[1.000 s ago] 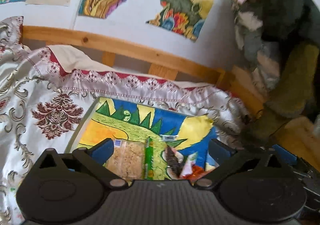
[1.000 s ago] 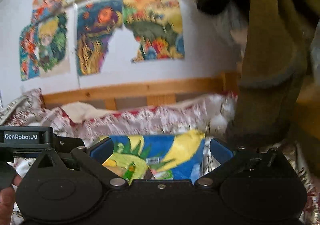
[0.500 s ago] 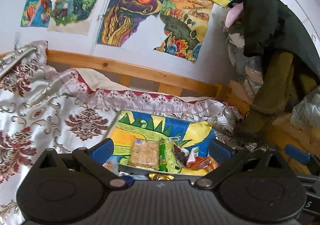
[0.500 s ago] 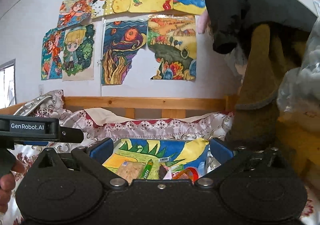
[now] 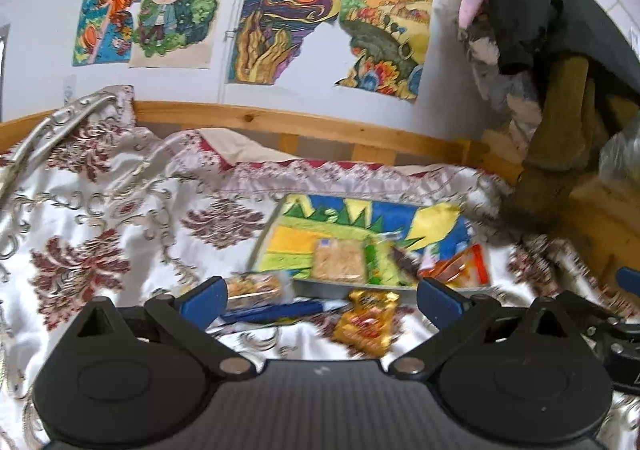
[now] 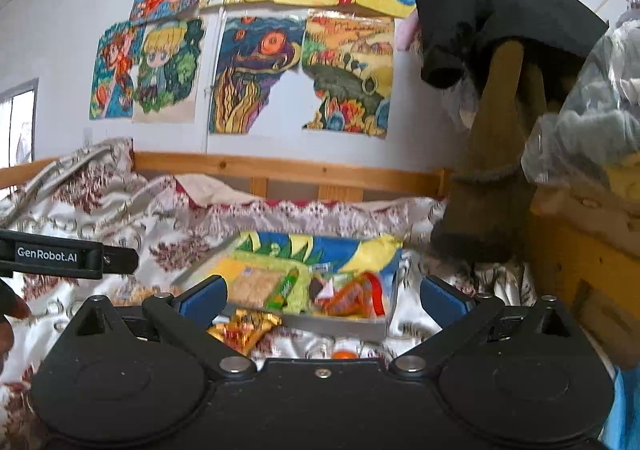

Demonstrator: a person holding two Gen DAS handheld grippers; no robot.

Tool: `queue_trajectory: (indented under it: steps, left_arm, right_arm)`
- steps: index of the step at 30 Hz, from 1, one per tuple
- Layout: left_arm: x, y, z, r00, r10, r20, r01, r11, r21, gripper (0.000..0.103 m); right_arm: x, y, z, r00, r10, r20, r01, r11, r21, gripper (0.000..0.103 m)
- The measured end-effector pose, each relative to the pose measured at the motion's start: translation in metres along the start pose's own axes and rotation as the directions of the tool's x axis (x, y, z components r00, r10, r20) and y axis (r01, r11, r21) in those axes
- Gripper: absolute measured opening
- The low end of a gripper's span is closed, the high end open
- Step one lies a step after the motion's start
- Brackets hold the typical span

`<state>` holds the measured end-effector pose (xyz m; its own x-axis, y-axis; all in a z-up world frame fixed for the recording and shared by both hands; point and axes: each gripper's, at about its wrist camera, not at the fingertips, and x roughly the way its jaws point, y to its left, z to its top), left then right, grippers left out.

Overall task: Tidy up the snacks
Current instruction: 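Lift both tools back from the tray, then move the left tool toward the gold duck snack bag while the right approaches the mandarin orange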

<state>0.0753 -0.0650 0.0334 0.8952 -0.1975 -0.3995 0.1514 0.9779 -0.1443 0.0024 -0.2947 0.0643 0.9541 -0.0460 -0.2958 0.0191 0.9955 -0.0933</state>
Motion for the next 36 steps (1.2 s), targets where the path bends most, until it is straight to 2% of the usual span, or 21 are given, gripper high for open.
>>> queue_trajectory:
  steps: [4, 12, 24, 36]
  left_arm:
    - [0.001, 0.007, -0.016, 0.998, 0.043, -0.041, -0.043, 0.999, 0.005, 0.103]
    - [0.010, 0.014, -0.035, 0.992, 0.044, -0.115, -0.043, 0.999, 0.005, 0.103]
    - [0.028, 0.027, -0.047, 0.986, 0.045, -0.160, -0.049, 0.999, -0.020, 0.103]
    - [0.040, 0.041, -0.051, 0.980, 0.040, -0.194, -0.053, 0.996, -0.064, 0.103]
  right_arm:
    - [0.002, 0.007, -0.013, 0.999, -0.011, -0.050, 0.011, 1.000, -0.005, 0.102]
    - [0.017, 0.020, -0.032, 0.991, -0.003, -0.137, -0.003, 0.999, -0.043, 0.102]
    - [0.043, 0.019, -0.048, 0.963, 0.003, -0.270, -0.003, 1.000, 0.001, 0.102]
    - [0.058, 0.022, -0.057, 0.943, 0.018, -0.331, -0.015, 1.000, 0.010, 0.102]
